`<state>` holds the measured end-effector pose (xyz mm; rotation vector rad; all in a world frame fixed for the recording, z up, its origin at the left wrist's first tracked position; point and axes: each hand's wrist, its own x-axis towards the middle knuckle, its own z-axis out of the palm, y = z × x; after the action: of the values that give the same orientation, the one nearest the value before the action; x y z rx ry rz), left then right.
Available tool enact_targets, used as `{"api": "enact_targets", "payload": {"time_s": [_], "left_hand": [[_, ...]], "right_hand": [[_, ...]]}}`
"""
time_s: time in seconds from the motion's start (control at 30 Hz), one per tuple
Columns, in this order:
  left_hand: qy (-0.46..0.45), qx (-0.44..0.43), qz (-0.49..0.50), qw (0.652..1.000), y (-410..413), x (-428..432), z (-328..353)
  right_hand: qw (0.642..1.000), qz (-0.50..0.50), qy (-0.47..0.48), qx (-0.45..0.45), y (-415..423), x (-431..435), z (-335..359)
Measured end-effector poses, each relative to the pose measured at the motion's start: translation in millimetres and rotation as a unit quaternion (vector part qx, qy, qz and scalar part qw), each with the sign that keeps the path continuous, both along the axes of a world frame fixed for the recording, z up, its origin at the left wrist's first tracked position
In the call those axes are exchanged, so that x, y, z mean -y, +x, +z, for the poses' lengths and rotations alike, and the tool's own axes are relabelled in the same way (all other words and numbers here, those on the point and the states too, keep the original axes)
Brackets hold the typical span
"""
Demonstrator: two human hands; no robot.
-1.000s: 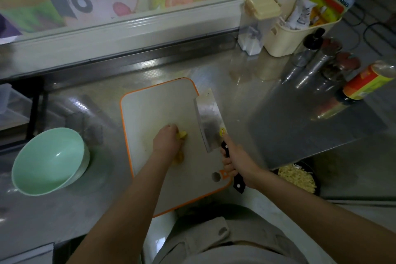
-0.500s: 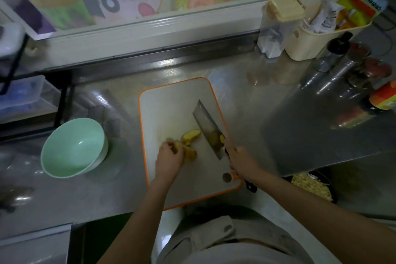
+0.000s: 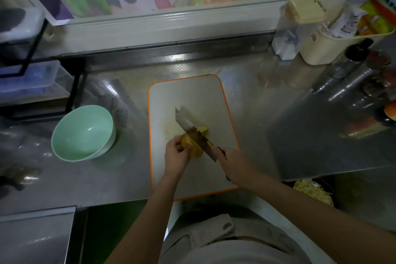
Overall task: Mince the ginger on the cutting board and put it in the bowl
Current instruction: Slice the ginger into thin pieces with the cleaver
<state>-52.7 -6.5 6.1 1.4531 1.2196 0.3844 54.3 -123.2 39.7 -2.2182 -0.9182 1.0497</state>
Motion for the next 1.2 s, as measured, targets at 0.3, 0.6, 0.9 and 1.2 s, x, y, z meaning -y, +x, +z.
{"api": "enact_targets", "payload": {"time_s": [0.3,0.6,0.9,1.2], "left_hand": [[-0.005,-0.012,0.024,1.000,-0.3,-3.6,-2.9],[-0.005,-0.021,0.046,0.999,0.2,-5.4,-5.8],[0.022,-0.056,0.039,0.997,3.4,-7.0,-10.5],[0.053,-0.095,0.027,0.994,7.8,-7.9,-9.6]], "right_hand": [[1.000,0.017,-0.012,0.003,-1.3,-0.5,7.7],[0.996,0.060,-0.030,0.055,-6.5,-0.6,14.9],[0.983,0.093,-0.107,0.116,-13.5,-11.1,17.4],[0.942,0.226,-0.179,0.171,-5.6,-33.6,37.3]]}}
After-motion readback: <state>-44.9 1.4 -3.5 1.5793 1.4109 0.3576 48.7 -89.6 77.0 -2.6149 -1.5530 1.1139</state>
